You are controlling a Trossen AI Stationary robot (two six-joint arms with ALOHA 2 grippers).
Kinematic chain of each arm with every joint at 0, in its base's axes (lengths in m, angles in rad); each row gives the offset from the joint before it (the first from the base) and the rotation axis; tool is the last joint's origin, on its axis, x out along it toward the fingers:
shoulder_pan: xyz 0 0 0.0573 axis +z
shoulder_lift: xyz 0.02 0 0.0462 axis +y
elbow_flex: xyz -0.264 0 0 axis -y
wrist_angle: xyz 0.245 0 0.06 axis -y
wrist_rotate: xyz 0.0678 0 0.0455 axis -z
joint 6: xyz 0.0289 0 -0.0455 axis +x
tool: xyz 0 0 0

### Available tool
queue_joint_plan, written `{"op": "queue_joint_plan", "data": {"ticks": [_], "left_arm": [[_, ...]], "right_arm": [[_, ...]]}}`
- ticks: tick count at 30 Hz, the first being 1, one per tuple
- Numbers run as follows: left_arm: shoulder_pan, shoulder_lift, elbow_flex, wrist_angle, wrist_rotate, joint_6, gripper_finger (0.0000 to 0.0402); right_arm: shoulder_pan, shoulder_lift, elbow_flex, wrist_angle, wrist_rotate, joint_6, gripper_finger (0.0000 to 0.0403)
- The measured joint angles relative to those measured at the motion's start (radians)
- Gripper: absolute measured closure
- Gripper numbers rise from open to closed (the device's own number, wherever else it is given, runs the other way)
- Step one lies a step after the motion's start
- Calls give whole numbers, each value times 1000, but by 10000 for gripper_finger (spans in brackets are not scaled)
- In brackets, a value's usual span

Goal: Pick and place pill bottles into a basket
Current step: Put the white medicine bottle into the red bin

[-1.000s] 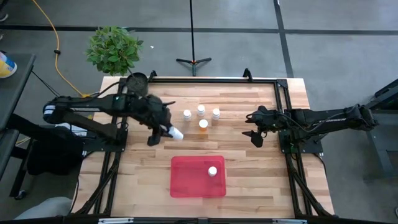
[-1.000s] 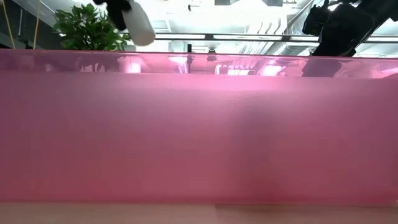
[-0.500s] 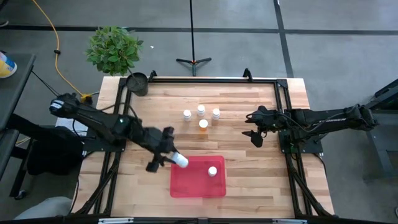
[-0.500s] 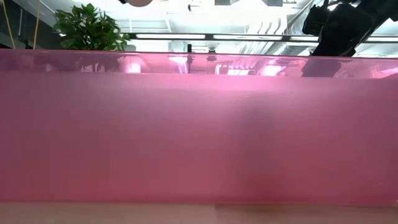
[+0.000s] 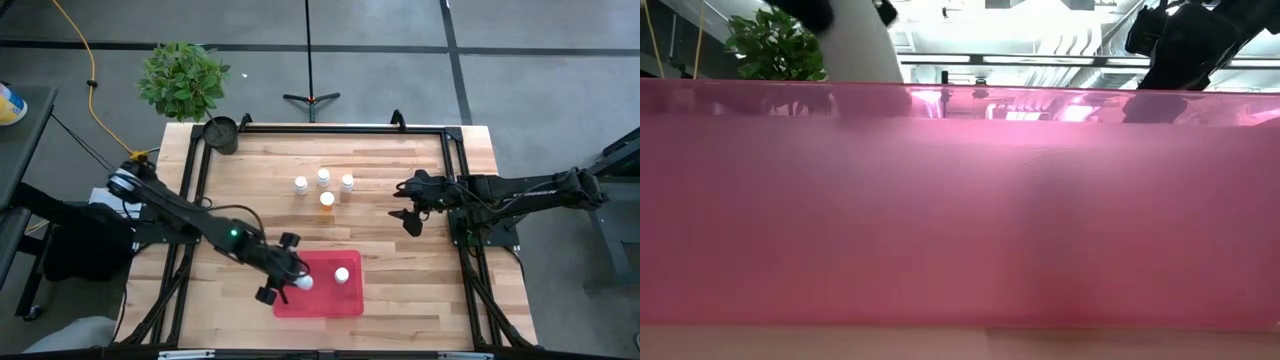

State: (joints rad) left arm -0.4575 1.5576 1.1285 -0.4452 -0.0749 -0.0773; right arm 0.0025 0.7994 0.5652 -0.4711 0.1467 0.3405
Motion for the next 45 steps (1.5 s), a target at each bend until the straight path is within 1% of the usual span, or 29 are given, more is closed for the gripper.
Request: {"op": "queue_joint_plan", "data": {"ticks": [5,8,11,15,17,29,38,45], "left_arm": [[19,76,0,38,-52,25,211],[42,111,0,71,-57,44,211],[68,133,1,114,-41,52,211],[95,153,1,150,18,61,211],[98,155,0,149,33,67,211],[100,167,1,153,31,73,211],[153,182,1,164,51,73,211],[170,192,1,164,75,73,211]], "right_arm": [[0,0,0,-2,0,0,116],[0,0,0,-2,0,0,116],[0,0,0,-3,0,0,116],[0,0,0,-5,0,0,116],[0,0,0,-6,0,0,116],[0,0,0,-9,0,0,116],[0,0,0,-5,-5,0,116],[0,0,0,-10,-5,0,116]]}}
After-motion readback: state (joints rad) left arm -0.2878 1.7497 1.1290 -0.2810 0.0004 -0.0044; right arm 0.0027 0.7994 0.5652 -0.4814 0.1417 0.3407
